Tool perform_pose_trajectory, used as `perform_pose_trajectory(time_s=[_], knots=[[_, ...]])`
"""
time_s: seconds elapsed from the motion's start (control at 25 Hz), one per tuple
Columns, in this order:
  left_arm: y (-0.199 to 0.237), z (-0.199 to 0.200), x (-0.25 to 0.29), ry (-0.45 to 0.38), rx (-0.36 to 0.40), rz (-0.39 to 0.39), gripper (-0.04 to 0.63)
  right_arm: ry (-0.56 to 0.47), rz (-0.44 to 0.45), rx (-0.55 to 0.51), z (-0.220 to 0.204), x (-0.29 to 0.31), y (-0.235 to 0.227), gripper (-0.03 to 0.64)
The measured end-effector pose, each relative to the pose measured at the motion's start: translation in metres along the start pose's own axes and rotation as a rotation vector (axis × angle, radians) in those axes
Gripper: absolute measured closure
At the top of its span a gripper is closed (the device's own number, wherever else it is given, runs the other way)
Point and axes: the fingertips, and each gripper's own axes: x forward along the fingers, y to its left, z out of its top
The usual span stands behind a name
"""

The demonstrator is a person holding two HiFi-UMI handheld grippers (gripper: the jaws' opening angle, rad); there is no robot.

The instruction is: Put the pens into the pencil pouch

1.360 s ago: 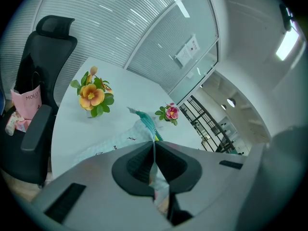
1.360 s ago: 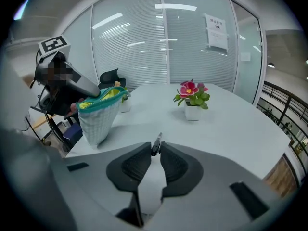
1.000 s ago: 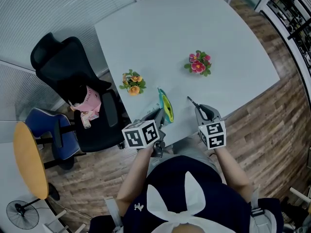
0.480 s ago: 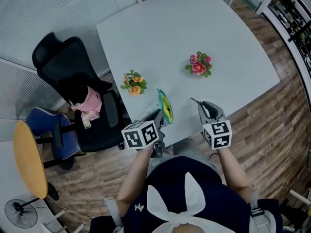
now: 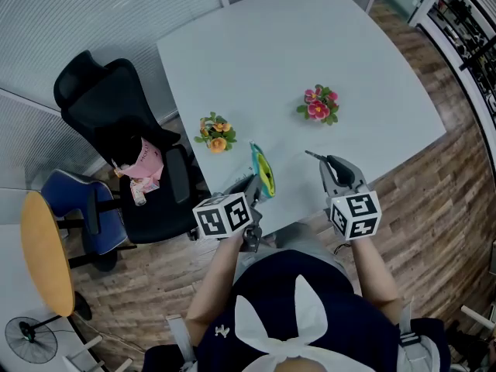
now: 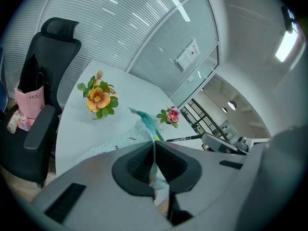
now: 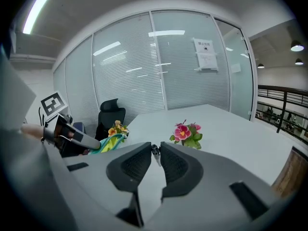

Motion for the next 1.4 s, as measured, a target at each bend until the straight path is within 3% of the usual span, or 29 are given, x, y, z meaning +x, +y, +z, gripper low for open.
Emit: perform_pose_trajectory(time_s=[0.76, 1.4], knots=[[-0.001, 0.000, -0.003, -0.012, 0.015, 0.009, 0.566, -0.103, 0.082, 0.031, 0.047, -0.025, 0.014, 0.552], [-0.001, -0.001, -0.007, -0.028, 0.000, 0.014, 0.566, -0.195, 0.224, 0.022, 0.086, -0.037, 0.051, 0.552]])
